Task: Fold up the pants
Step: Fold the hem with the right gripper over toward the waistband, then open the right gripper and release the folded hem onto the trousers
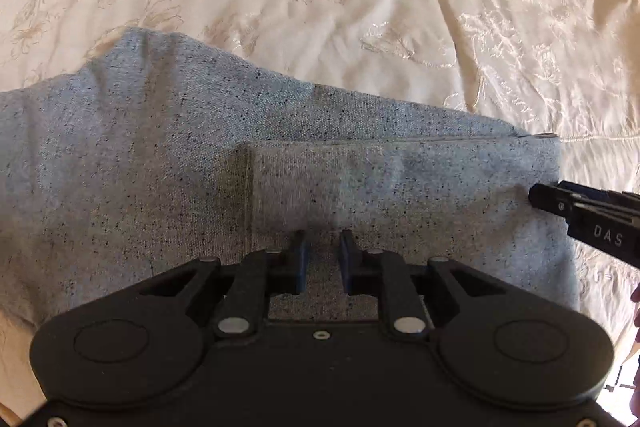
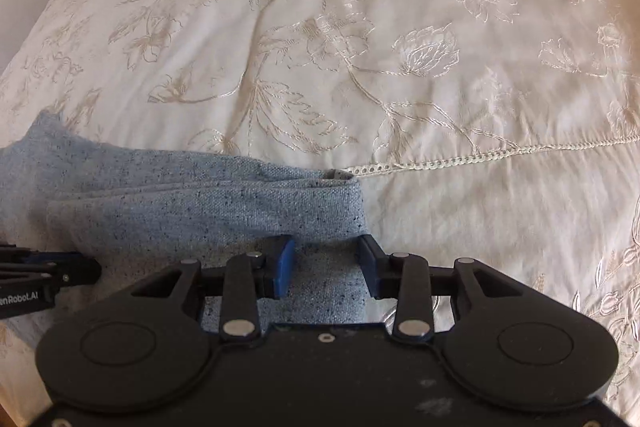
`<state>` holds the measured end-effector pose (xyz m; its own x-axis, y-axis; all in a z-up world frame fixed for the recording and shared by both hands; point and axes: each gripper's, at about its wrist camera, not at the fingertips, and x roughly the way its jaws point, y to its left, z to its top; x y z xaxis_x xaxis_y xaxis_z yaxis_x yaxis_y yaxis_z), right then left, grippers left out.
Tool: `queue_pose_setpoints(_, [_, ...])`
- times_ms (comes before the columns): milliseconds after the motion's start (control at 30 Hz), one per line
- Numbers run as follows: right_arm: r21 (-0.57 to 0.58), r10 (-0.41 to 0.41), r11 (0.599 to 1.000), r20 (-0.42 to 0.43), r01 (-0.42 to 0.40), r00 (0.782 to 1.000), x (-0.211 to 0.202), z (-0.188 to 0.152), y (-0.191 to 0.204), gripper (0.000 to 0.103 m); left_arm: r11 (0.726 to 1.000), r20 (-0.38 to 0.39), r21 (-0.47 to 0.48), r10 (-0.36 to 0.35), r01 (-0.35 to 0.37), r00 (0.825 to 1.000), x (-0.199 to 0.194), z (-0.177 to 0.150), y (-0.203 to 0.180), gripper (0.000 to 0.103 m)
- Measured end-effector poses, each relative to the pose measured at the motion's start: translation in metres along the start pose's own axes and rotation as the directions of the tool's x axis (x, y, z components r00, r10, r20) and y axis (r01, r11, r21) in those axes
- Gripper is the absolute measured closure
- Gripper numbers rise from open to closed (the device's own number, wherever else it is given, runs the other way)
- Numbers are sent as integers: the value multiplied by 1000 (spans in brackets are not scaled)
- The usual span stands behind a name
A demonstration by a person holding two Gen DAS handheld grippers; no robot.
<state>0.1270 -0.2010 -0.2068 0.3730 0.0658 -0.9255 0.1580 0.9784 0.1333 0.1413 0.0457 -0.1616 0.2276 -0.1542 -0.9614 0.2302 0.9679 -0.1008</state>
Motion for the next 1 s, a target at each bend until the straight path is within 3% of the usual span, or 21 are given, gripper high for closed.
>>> queue_pose_setpoints(100, [-37, 35, 999, 27, -34, 999, -28, -10, 2, 63, 1000, 22, 22, 12, -12, 1000, -20, -20, -3, 77])
queue_pose_setpoints(233, [-73, 66, 995, -23, -67, 998, -53, -38, 5, 63, 999, -37, 39, 25, -24, 999, -17, -45, -2, 76])
queue_pose_setpoints(433, [-95, 30, 994, -164, -46, 986, -31, -79, 7, 63, 998, -65, -27, 61, -62, 996, 4, -44, -3, 74])
queue_pose_setpoints(633, [-11, 7, 1000, -202, -9, 979, -27, -70, 7, 60, 996, -42, -22, 84, -85, 996, -5, -32, -9, 71])
queue_pose_setpoints(800, [102, 18, 995, -217, 4, 976, -30, -68, -1, 60, 994, 3, -45, 99, -99, 995, -30, -41, 9, 71])
queue_pose_setpoints(1000, [-37, -83, 996, -177, 78, 981, -44, -60, 28, 60, 986, 44, -110, 129, -124, 991, -61, -45, 71, 71])
